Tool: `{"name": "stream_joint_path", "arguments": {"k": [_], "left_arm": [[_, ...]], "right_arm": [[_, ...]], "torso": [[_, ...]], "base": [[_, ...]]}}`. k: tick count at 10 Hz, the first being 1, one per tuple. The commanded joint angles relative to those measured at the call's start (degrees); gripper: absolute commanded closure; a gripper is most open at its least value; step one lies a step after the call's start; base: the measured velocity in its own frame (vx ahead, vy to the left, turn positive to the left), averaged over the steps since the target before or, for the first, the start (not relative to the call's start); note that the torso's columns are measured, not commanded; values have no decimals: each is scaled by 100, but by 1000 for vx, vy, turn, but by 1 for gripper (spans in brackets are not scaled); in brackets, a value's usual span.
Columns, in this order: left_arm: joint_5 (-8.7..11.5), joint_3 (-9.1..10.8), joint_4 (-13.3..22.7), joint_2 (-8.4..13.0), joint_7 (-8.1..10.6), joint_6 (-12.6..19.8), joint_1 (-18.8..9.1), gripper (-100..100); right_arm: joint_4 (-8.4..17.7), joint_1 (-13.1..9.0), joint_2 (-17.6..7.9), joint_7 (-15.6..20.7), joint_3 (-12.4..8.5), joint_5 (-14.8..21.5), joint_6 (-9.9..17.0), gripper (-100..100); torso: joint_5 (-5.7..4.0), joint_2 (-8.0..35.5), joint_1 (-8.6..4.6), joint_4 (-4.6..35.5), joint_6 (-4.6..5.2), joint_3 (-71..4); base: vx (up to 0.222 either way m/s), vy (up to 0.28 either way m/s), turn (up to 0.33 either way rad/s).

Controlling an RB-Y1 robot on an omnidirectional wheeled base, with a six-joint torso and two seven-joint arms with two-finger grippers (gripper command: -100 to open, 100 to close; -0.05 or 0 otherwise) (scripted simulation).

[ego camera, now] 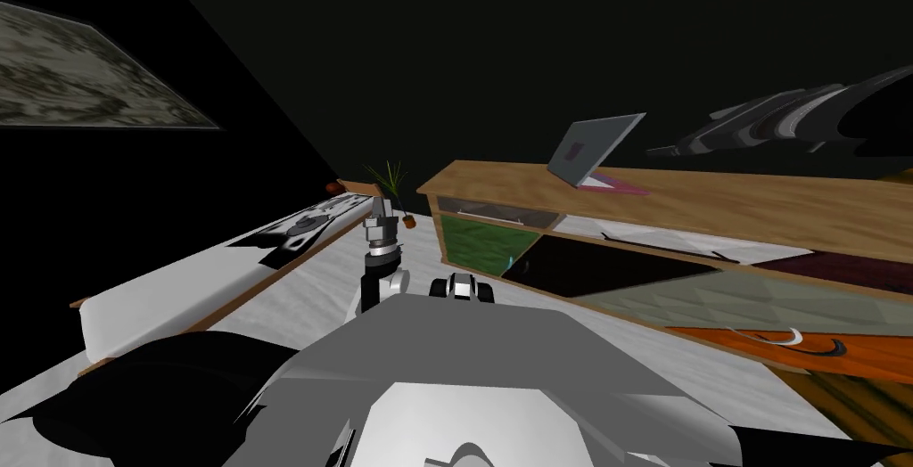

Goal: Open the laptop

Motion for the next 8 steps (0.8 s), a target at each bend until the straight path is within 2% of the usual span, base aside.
{"name": "stream_joint_path", "arguments": {"k": [1,2,5,6,8], "left_arm": [[0,0,0,0,0,0,0,0],[0,0,0,0,0,0,0,0],[0,1,0,1,0,0,-1,0],[0,1,0,1,0,0,-1,0],[0,2,0,2,0,0,-1,0]], "right_arm": [[260,71,-354,-11,-83,168,47,-100],[365,98,-496,-16,-116,240,62,-100],[319,67,-462,-76,-126,321,36,-100],[317,66,-463,-77,-127,322,35,100],[428,-68,-362,-285,-160,19,-171,100]], "torso": [[3,-9,5,-2,0,-5],[-1,-4,-3,-2,0,-3],[-13,27,-39,9,5,17],[-14,27,-38,10,5,19],[-35,8,-27,-18,6,16]], "base": [[141,162,66],[133,168,70],[50,64,16],[7,5,3],[9,-96,25]]}}
